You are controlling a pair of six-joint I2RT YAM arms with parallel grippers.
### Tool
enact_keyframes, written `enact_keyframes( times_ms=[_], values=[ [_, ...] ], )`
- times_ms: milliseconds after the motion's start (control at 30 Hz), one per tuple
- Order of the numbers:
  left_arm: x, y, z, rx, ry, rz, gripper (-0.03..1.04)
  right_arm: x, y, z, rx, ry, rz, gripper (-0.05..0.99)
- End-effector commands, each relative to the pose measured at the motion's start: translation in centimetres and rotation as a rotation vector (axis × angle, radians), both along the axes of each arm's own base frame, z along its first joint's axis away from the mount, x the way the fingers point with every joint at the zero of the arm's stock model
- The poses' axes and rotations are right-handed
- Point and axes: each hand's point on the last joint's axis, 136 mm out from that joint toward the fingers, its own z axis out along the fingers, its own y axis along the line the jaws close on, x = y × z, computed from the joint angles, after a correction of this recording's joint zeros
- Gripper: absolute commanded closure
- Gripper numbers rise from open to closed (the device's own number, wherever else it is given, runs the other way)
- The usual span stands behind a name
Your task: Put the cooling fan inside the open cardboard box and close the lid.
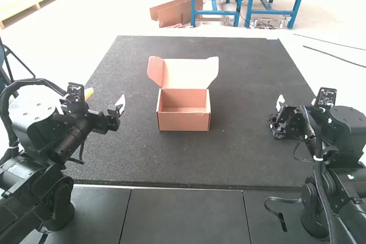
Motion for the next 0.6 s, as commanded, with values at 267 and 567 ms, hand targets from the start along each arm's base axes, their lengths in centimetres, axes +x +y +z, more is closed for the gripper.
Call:
enact_keyframes(
  times_ms=[267, 567],
  values=[
    [0.07, 0.45, 0.15, -0.009, -0.012, 0.021, 0.04, 0.03, -0.50, 0.29, 0.073, -0.016, -0.028, 0.02],
    [0.06, 0.50, 0.40, -0.021, -0.019, 0.023, 0.04, 0.03, -0.11, 0.74, 0.085, -0.031, -0.008, 0.02]
  ],
)
